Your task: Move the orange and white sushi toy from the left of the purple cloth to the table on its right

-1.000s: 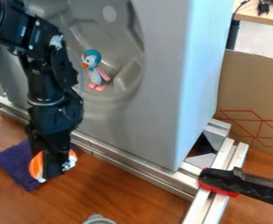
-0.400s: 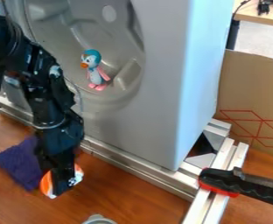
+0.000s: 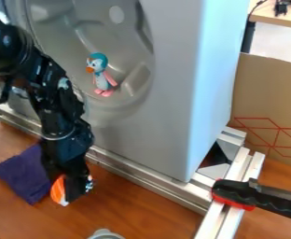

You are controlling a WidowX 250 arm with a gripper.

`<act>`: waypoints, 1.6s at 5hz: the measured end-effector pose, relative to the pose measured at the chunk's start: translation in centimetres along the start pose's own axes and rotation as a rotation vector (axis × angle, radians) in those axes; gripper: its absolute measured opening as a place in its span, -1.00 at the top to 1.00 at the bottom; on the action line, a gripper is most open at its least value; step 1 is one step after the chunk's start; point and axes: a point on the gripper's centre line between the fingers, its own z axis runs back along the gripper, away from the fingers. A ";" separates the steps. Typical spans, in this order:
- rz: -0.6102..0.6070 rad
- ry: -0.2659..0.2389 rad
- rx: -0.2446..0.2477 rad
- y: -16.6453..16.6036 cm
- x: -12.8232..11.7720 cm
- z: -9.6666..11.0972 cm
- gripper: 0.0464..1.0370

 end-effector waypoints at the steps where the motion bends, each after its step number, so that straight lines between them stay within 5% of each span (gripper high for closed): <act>1: 0.042 -0.015 0.020 0.4 0.4 -0.8 -0.15; 3: 0.030 0.032 -0.023 0.7 0.5 -2.7 -0.15; 4: 0.015 0.034 -0.026 0.8 0.5 -2.9 -0.31; 5: 0.110 -0.011 -0.023 2.1 -1.3 -0.4 -0.87; 6: 0.188 -0.126 -0.024 3.3 -2.5 4.0 -0.94; 7: 0.214 -0.188 -0.083 4.2 -4.5 7.6 -0.93; 8: 0.165 -0.157 -0.056 5.2 -5.4 10.5 -0.93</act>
